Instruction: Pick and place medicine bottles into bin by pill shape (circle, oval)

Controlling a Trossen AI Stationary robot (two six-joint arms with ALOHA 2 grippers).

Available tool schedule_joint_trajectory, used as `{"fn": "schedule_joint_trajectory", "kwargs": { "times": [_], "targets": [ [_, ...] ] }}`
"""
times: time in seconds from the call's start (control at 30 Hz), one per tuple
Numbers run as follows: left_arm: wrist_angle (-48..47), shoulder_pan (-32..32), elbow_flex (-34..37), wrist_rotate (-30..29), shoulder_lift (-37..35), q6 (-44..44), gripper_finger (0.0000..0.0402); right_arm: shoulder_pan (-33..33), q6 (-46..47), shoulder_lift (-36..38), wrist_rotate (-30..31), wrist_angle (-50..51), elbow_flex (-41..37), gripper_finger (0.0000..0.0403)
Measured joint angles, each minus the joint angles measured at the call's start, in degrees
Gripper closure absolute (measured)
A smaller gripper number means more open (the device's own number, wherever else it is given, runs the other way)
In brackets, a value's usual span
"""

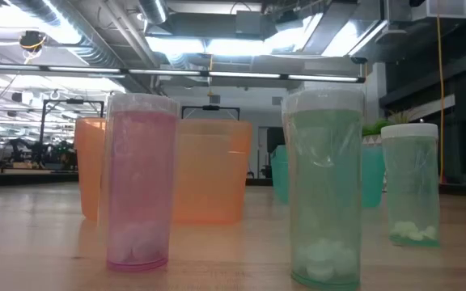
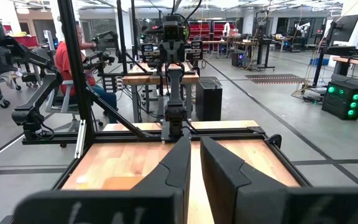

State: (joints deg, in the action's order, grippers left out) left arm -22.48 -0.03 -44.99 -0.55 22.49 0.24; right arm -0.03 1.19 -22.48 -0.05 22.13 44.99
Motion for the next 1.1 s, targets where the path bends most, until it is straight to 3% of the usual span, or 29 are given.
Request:
{"fn": "schedule_joint_trajectory", "kwargs": {
  "times": [0.83,1.1],
  "targets": [
    [-0.02,0.02,-0.01,0.01,0.01,0.01,0.0401,-0.02,1.50,0.00,0.00,0.00,0.00,0.0361],
    [0.00,0.00,-0.01,-0.01,0.01,0.17,0.0401,-0.02,3.84,0.02,0.00,-4.21,0.00,0.0361]
  ]
}}
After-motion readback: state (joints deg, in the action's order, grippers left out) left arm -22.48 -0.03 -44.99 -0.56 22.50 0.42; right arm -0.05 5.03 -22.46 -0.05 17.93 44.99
